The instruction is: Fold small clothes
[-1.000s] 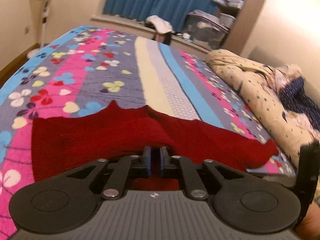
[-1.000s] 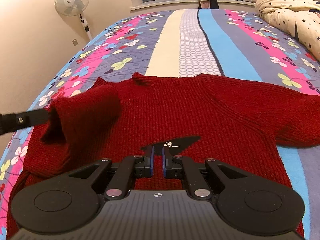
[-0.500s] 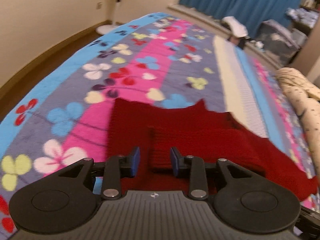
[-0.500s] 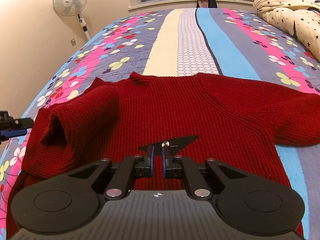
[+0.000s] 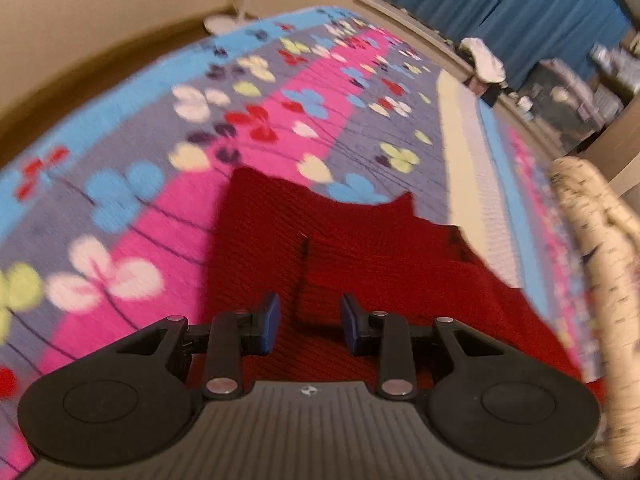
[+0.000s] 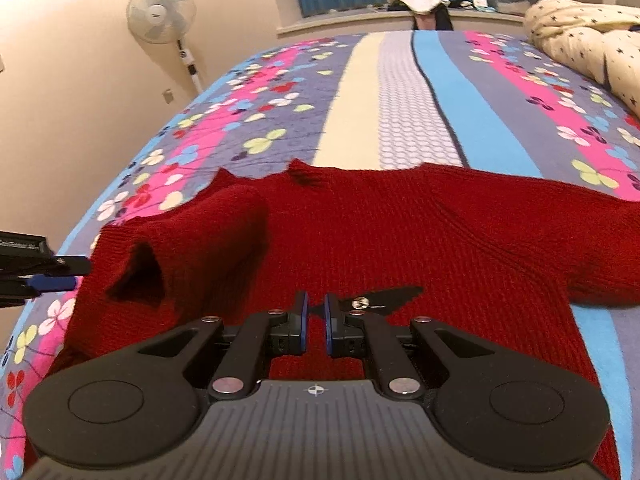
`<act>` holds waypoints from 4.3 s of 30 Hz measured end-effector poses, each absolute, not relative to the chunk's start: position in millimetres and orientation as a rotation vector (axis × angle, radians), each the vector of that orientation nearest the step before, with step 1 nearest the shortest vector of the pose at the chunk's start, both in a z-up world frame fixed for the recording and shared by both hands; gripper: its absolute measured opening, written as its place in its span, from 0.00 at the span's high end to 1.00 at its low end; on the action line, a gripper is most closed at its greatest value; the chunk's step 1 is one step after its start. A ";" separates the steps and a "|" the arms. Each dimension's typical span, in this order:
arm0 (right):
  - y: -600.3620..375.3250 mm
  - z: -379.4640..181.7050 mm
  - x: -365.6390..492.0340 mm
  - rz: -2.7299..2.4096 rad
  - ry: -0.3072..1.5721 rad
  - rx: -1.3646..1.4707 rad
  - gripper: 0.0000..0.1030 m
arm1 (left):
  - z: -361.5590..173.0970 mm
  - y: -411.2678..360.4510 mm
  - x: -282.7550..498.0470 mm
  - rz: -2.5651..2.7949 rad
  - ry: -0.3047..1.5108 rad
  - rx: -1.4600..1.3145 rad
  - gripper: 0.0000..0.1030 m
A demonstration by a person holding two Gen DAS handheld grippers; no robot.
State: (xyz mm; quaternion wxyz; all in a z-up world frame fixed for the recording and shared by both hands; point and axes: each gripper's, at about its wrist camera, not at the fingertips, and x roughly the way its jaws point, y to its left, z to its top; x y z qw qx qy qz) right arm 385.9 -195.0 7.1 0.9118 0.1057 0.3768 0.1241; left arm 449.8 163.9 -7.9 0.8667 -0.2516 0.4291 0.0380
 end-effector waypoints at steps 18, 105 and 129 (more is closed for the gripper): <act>-154.1 31.7 360.5 0.414 0.550 -0.062 0.60 | -24.4 130.8 466.4 -0.087 0.834 -0.500 0.96; -301.8 -23.1 413.1 -0.219 0.816 0.572 0.75 | -41.2 107.2 468.2 0.077 1.014 -0.176 0.88; -525.3 -60.3 390.1 -0.653 0.641 0.982 0.75 | -40.9 101.6 470.5 0.049 1.003 -0.120 0.81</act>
